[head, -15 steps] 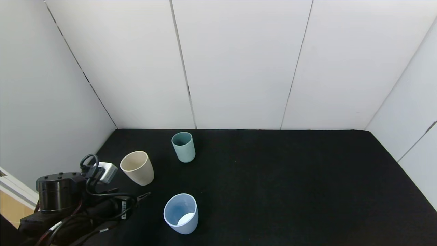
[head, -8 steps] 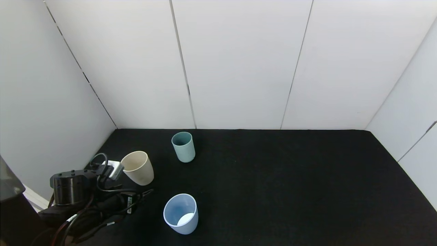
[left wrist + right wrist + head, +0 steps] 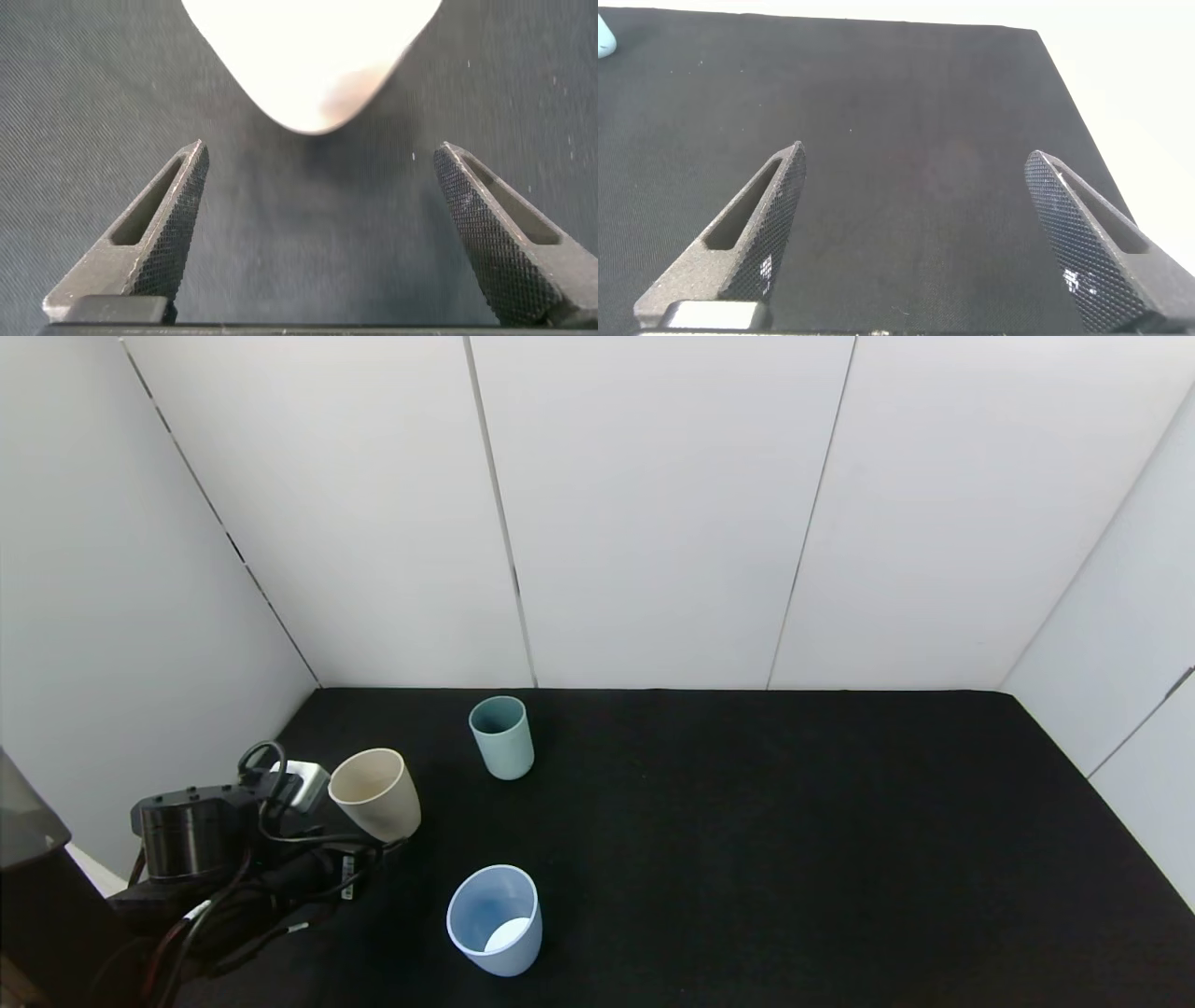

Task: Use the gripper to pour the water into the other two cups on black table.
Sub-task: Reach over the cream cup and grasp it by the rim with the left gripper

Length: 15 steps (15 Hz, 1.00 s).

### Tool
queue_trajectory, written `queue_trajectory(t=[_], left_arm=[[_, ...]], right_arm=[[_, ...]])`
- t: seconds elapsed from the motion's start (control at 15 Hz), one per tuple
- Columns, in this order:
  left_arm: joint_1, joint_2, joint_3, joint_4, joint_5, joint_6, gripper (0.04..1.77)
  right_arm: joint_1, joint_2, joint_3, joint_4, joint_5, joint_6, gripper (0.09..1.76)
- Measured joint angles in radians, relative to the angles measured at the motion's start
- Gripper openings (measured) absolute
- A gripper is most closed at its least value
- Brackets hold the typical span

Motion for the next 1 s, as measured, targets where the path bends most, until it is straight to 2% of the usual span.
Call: queue_trajectory(t=[1.0], left_arm=[[-0.001, 0.084, -0.152, -0.005, -0.003, -0.008, 1.72]], right_arm=[[0.000, 0.000, 0.000, 0.000, 0.000, 0.000, 1.71]])
